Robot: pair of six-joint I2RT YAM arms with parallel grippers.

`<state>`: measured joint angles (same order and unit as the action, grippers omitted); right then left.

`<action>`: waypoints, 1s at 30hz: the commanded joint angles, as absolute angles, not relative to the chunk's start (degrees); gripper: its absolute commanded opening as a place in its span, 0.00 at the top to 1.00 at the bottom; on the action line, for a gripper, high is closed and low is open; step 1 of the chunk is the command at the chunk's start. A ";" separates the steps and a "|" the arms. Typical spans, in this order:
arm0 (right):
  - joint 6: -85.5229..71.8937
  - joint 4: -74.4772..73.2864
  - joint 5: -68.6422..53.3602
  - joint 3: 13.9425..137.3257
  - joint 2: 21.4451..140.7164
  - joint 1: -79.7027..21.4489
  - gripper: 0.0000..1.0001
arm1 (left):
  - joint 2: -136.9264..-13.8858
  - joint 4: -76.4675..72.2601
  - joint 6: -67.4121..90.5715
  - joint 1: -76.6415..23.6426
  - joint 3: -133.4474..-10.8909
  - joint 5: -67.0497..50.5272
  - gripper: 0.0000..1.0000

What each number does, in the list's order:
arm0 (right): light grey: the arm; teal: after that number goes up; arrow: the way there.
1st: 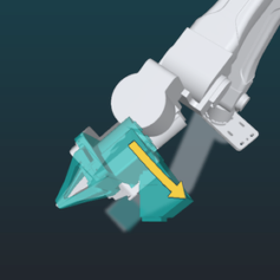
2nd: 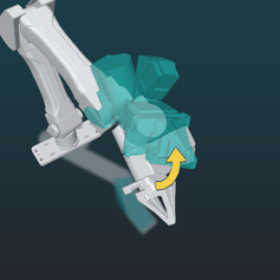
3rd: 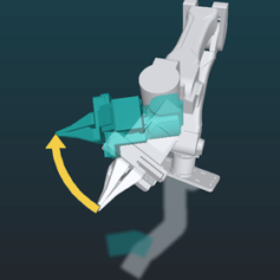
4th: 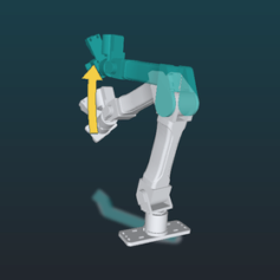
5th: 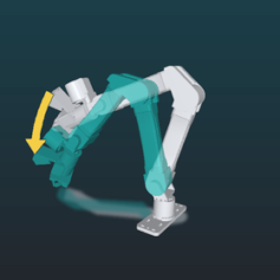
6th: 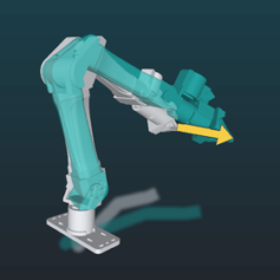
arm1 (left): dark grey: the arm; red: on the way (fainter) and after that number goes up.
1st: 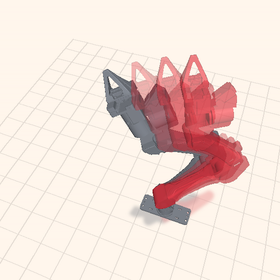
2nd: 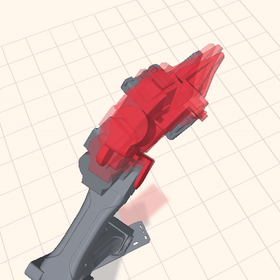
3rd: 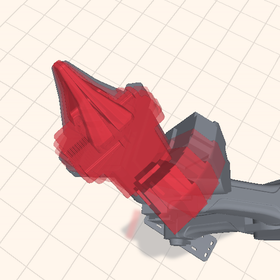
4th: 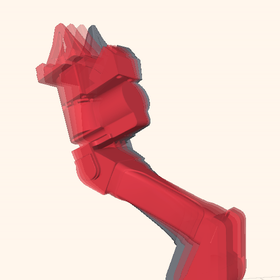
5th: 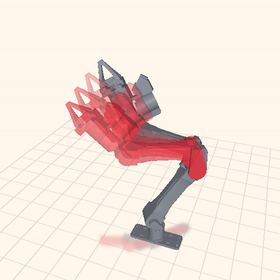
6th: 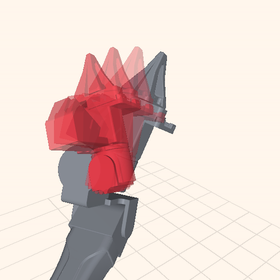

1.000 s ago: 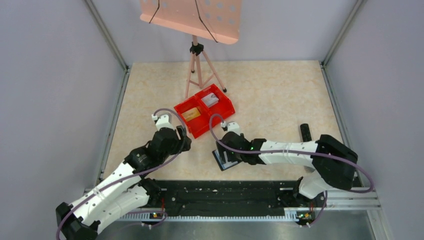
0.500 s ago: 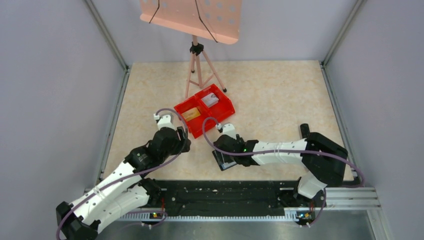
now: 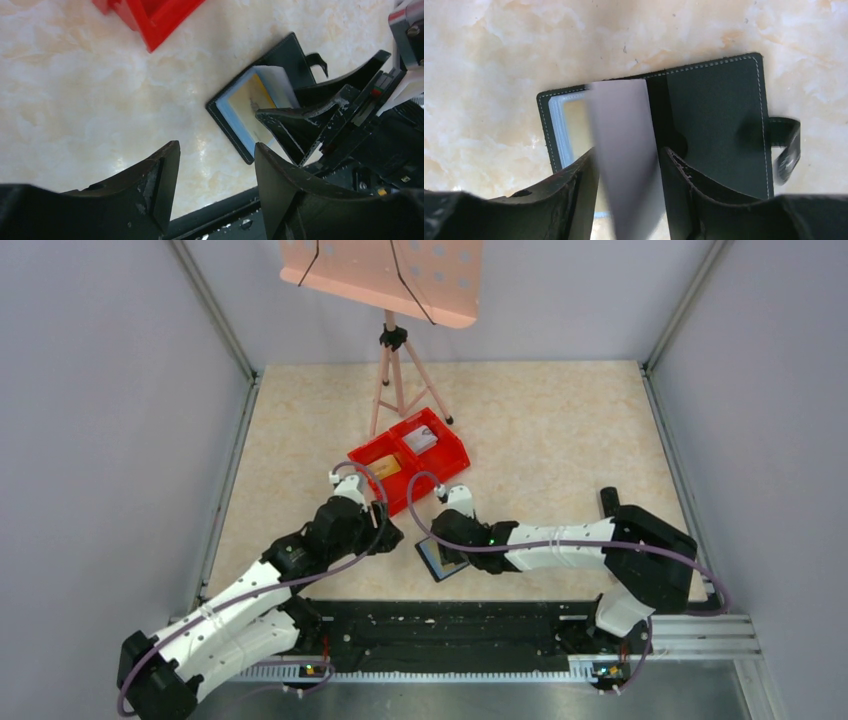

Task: Take the credit cards out of the card holder
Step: Remove the credit card from the card holder.

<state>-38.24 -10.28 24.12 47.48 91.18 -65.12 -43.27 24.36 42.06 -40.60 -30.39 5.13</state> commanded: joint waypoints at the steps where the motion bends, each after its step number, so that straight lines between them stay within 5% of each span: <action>1: -40.55 -5.53 21.82 44.31 87.05 -65.05 0.60 | -46.40 18.80 42.45 -40.69 -29.57 -3.01 0.38; 9: -44.58 2.38 18.07 37.24 80.80 -62.75 0.63 | -52.99 13.90 44.46 -40.78 -27.44 -7.58 0.42; 17: -44.15 -3.61 22.97 34.24 75.00 -61.18 0.62 | -55.86 8.83 47.21 -40.78 -25.86 -9.87 0.45; 30: -40.91 -11.07 18.35 34.59 63.11 -55.90 0.76 | -60.79 2.11 49.88 -40.78 -24.55 -13.37 0.50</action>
<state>-42.74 -9.93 21.45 31.16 67.90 -56.29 -59.44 7.27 48.75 -40.60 -25.26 -11.86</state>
